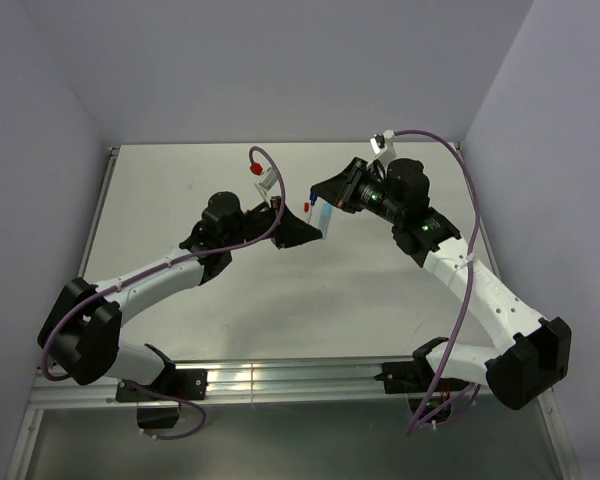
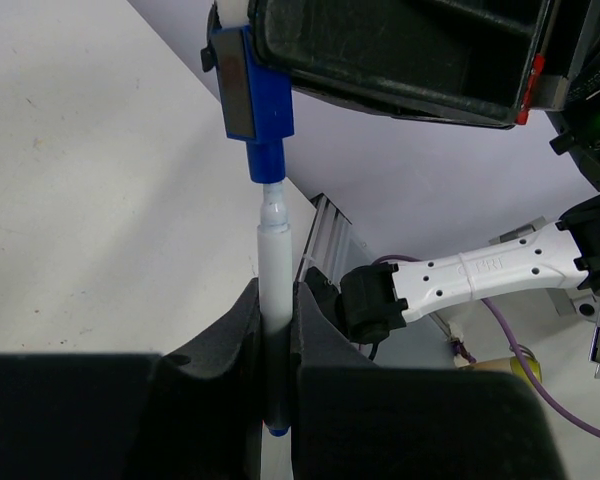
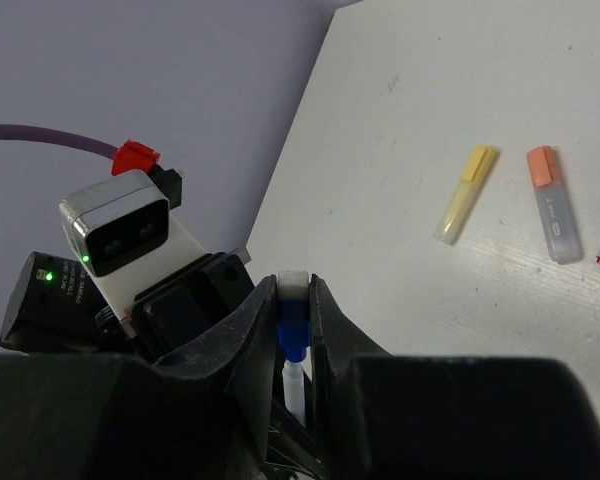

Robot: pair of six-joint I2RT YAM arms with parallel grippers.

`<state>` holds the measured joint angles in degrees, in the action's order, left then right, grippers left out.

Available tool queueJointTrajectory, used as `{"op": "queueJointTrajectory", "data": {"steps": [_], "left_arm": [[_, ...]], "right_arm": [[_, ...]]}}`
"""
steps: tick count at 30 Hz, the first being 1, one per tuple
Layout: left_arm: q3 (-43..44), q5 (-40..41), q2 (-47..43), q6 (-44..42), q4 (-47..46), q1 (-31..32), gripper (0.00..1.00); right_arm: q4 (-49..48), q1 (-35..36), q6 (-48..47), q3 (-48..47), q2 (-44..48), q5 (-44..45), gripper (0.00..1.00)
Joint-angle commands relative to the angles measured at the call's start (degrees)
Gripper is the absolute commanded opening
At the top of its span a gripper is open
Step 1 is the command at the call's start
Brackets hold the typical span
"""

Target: Insert the pens into the pen caps

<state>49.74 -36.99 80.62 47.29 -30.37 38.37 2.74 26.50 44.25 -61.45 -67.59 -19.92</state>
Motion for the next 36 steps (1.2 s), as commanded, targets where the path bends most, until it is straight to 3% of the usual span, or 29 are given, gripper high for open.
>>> {"op": "queueJointTrajectory", "data": {"steps": [1, 12, 27, 36], "left_arm": [[0.1, 0.1, -2.3, -0.9, -2.5, -0.2, 0.00], [-0.3, 1.1, -2.8, -1.0, -2.7, -0.4, 0.00], [-0.9, 0.0, -6.2, 3.9, -10.6, -3.7, 0.00], [3.9, 3.8, -13.9, -2.5, -5.2, -3.0, 0.00]], "right_arm": [[0.1, 0.5, -1.6, -0.2, 2.0, 1.9, 0.00], [-1.0, 1.2, -0.5, 0.5, 2.5, -0.8, 0.00], [-4.6, 7.5, 0.0, 2.3, 3.7, -2.6, 0.00], [-3.4, 11.6, -3.3, 0.9, 9.2, -2.3, 0.00]]}}
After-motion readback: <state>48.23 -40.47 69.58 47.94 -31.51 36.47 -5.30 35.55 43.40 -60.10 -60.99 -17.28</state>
